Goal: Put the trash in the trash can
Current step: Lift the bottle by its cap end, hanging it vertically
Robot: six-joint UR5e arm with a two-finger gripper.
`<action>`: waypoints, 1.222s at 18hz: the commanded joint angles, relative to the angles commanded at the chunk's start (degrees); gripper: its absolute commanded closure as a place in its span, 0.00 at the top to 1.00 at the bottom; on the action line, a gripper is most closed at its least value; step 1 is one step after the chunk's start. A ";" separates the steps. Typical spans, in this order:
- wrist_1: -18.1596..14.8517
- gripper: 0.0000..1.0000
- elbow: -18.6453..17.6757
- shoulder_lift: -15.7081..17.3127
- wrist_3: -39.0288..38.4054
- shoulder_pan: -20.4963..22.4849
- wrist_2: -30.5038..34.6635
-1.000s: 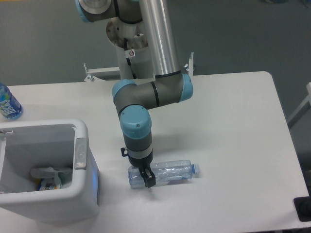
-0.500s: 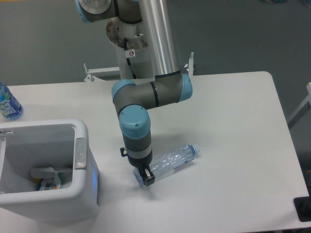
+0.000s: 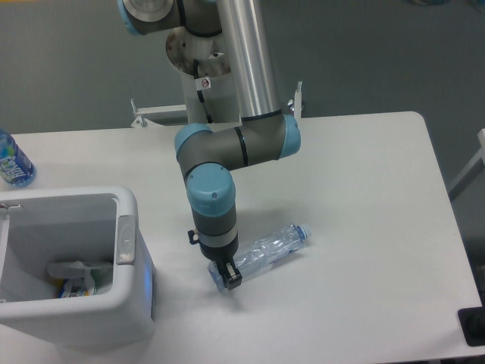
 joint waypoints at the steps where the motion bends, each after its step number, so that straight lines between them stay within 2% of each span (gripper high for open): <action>1: 0.00 0.58 0.35 0.00 -0.17 0.00 0.00; 4: 0.18 0.58 1.31 0.70 -4.46 0.35 -0.09; 7: 0.18 0.58 1.50 3.86 -7.37 2.45 -0.09; 12: 0.26 0.58 2.02 8.26 -16.50 6.23 -0.70; 14: 0.26 0.58 4.56 9.40 -19.76 7.20 -1.31; 18: 0.26 0.58 11.50 9.23 -28.46 8.26 -6.14; 22: 0.26 0.58 16.34 9.32 -35.66 11.16 -15.62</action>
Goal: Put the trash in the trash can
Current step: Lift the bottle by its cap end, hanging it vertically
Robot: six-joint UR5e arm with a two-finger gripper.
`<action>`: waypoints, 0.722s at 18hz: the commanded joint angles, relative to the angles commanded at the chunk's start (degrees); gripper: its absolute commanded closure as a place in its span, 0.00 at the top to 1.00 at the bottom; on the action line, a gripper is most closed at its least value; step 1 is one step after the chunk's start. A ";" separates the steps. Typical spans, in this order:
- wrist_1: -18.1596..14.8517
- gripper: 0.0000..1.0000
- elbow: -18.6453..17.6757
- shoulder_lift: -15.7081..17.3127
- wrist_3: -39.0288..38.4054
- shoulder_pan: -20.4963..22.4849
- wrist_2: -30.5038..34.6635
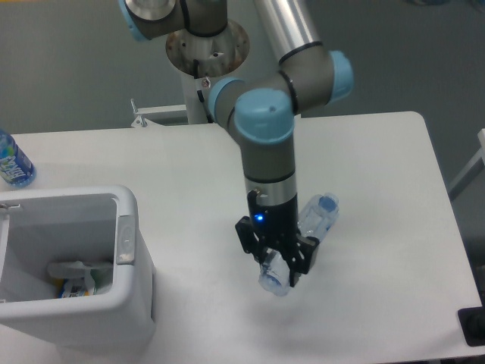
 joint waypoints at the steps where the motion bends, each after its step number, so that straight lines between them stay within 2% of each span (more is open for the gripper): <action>1: 0.00 0.58 0.97 0.00 -1.85 0.53 -1.68; 13: 0.26 0.58 7.92 0.44 -17.50 1.24 -4.59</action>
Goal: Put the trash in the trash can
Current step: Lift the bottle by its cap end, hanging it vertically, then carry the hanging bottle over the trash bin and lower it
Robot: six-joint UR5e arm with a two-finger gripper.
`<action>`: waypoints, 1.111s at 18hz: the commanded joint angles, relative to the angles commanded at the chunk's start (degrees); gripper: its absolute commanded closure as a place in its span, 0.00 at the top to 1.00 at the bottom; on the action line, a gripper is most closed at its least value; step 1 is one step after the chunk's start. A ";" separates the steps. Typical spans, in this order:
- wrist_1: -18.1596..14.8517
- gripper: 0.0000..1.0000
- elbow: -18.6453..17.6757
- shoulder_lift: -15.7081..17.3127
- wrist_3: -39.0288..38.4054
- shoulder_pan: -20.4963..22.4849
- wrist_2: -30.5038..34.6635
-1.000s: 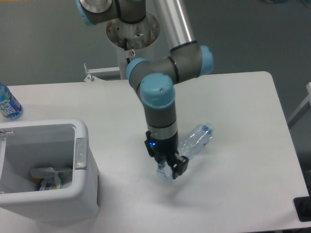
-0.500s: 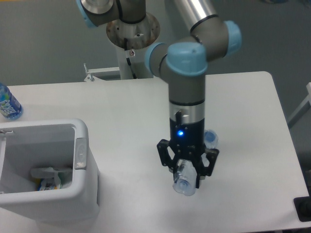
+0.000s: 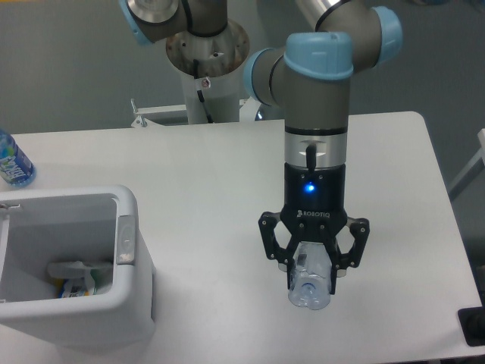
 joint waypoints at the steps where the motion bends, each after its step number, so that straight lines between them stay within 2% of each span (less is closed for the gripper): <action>1: 0.00 0.58 0.62 0.00 -1.75 -0.26 -0.35; 5: 0.00 0.58 2.81 0.00 -7.39 -2.10 -0.36; 10: 0.09 0.58 3.35 1.31 -7.84 -4.39 -0.36; 16: 0.26 0.58 7.30 1.85 -9.50 -8.35 -0.36; 20: 0.35 0.58 7.22 2.28 -9.68 -11.51 -0.36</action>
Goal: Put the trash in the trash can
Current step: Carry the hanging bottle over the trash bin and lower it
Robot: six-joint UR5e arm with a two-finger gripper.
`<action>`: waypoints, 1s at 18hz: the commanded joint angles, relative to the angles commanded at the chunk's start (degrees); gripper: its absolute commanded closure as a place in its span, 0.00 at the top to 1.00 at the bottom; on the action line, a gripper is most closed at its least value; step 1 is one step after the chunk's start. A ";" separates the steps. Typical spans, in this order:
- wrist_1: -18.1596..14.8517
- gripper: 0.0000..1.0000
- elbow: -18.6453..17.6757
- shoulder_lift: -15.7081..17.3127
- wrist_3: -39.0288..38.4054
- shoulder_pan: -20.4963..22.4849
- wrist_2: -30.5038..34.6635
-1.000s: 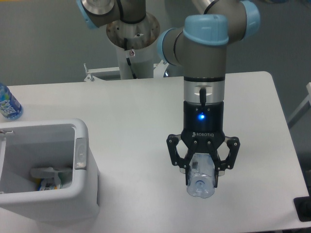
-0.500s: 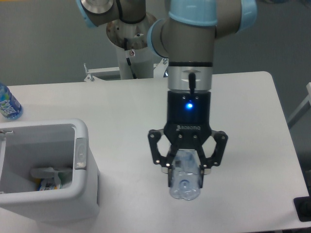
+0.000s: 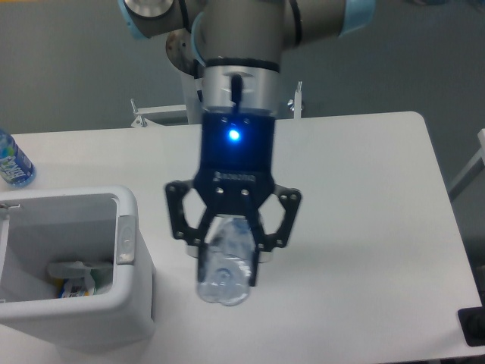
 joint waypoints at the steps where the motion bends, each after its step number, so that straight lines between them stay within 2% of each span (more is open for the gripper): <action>1: 0.00 0.58 -0.35 0.35 0.17 -0.88 0.00; 3: 0.09 0.58 -0.79 1.58 0.35 -2.03 0.00; 6: 0.09 0.58 -0.70 1.76 0.35 -3.87 0.00; 18: 0.00 0.58 -1.76 1.32 -2.28 -11.08 0.00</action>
